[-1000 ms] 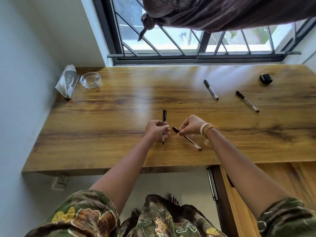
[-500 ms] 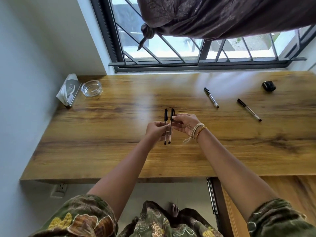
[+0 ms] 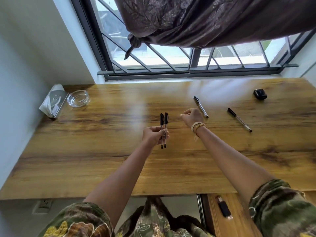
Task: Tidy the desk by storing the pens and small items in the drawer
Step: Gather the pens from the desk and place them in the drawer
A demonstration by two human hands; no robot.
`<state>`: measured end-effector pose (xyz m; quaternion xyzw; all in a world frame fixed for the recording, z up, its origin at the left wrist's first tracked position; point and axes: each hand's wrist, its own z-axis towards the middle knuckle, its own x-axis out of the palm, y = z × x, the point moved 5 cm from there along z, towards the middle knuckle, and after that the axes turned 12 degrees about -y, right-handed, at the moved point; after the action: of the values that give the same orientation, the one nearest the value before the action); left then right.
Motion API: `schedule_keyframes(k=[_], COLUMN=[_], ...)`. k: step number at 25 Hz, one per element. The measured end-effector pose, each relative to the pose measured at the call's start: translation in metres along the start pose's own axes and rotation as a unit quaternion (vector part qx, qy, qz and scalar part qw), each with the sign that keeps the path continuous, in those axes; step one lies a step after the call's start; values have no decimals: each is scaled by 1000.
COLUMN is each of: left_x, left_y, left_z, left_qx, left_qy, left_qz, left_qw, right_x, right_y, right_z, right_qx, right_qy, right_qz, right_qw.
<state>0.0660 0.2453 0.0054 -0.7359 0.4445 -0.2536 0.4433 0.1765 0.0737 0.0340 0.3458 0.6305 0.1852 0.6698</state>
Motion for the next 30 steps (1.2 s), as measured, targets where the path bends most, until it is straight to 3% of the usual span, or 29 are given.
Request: schedule_keyframes(k=[3, 6, 11, 18, 22, 30], left_x=[13, 27, 48, 83, 96, 105], left_y=[-8, -18, -31, -37, -38, -31], left_z=[18, 39, 74, 87, 82, 78], left_qx=[-7, 0, -15, -47, -71, -104], left_qy=[2, 21, 27, 23, 27, 60], left_qz=[-2, 18, 18, -23, -54, -61], left_qw=[1000, 1000, 999, 998, 996, 991], right_x=[-11, -17, -15, 14, 13, 10], right_y=[-13, -31, -47, -6, -3, -19], right_z=[43, 73, 90, 38, 29, 24], right_qx=[-32, 15, 44, -51, 2, 48], right_qy=[-99, -132, -141, -91, -121, -80], right_qz=[-133, -192, -114, 78, 146, 179], right_qw=[986, 972, 982, 992, 982, 979])
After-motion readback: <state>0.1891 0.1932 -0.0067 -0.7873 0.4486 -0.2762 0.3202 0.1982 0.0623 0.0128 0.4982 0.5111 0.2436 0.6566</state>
